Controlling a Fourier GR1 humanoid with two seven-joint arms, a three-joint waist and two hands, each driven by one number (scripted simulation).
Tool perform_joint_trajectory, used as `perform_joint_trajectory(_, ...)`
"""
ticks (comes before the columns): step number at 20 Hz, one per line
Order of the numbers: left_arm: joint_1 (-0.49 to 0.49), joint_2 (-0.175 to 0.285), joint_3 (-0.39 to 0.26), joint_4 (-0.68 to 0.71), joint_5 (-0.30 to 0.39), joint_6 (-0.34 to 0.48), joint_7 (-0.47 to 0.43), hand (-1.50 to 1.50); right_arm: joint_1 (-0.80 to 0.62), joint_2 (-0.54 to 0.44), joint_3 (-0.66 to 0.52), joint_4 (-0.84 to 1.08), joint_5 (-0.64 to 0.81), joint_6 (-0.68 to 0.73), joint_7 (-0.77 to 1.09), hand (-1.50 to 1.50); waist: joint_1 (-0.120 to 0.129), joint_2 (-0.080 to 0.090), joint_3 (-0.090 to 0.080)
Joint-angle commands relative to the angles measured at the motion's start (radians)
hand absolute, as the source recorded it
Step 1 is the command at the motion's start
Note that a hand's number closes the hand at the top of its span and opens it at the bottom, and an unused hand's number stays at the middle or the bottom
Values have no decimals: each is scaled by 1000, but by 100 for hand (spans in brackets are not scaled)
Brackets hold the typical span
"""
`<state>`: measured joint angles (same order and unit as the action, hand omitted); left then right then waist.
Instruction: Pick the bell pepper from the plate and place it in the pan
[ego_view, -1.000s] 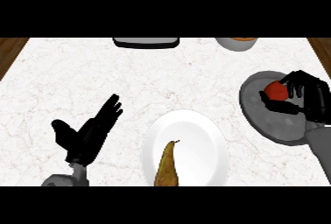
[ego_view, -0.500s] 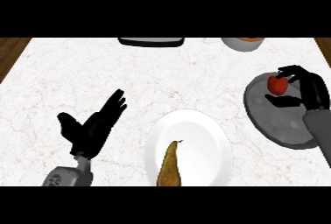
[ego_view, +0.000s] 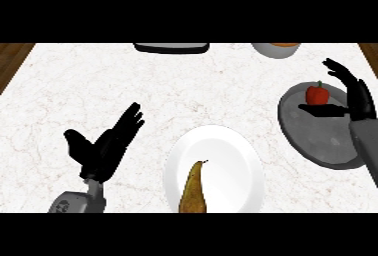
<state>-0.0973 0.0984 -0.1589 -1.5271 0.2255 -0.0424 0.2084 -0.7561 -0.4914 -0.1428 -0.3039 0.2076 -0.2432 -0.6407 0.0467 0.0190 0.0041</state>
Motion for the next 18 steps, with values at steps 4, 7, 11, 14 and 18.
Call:
perform_joint_trajectory(4,-20,13,30,-1,24,-11,28,0,-19,-78,-135,90,-141,281,-59,-150,-11,-2,0)
perform_joint_trajectory(7,12,-3,4,-8,-6,-3,-9,0,-2,-147,-144,134,-151,441,-56,-150,-4,2,1)
perform_joint_trajectory(11,23,22,39,-3,21,-29,-15,0,74,-210,-131,153,-137,604,-136,-150,-13,0,1)
perform_joint_trajectory(14,-10,22,40,4,16,-23,12,0,116,-246,-126,150,-129,693,-228,-150,-13,1,2)
perform_joint_trajectory(18,-17,8,25,-12,1,-8,19,0,170,-284,-110,151,-111,783,-277,-150,-10,1,3)
